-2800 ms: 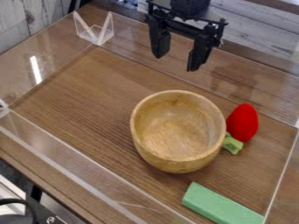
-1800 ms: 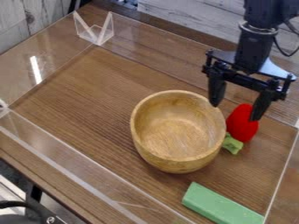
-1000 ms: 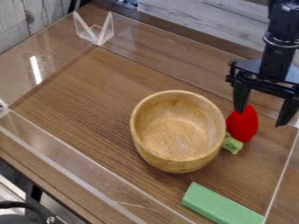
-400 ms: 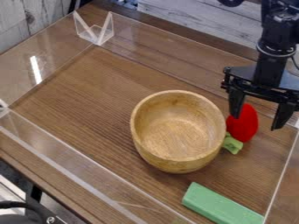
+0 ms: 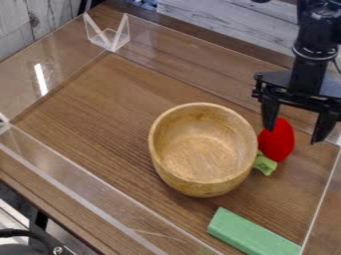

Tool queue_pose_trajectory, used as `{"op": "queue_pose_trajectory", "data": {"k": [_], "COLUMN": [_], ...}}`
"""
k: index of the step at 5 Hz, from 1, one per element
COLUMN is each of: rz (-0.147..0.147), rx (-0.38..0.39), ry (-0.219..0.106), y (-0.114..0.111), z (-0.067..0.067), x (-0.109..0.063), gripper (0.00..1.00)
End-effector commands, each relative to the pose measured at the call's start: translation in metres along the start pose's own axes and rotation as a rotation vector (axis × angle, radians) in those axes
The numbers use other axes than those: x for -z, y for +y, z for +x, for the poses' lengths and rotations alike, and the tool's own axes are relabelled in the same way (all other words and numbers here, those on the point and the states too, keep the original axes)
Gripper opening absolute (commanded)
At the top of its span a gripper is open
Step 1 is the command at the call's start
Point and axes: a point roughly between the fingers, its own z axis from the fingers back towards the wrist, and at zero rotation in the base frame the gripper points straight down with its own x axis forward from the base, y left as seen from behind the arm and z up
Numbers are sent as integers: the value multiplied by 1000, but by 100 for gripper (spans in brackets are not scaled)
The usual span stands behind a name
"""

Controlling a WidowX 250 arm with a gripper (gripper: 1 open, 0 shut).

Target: Move the red object to the left side of the table

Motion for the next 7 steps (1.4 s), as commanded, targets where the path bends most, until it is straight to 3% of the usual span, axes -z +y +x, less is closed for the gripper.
{"op": "queue_pose_trajectory", "data": {"k": [1,6,7], "rz": [-29,-23,-8], "rx": [-10,-31,-41], "ry": [-67,-88,-66], "y": [1,1,5], "z": [8,12,11], "x": [-21,-17,-4], "gripper": [100,100,100]}}
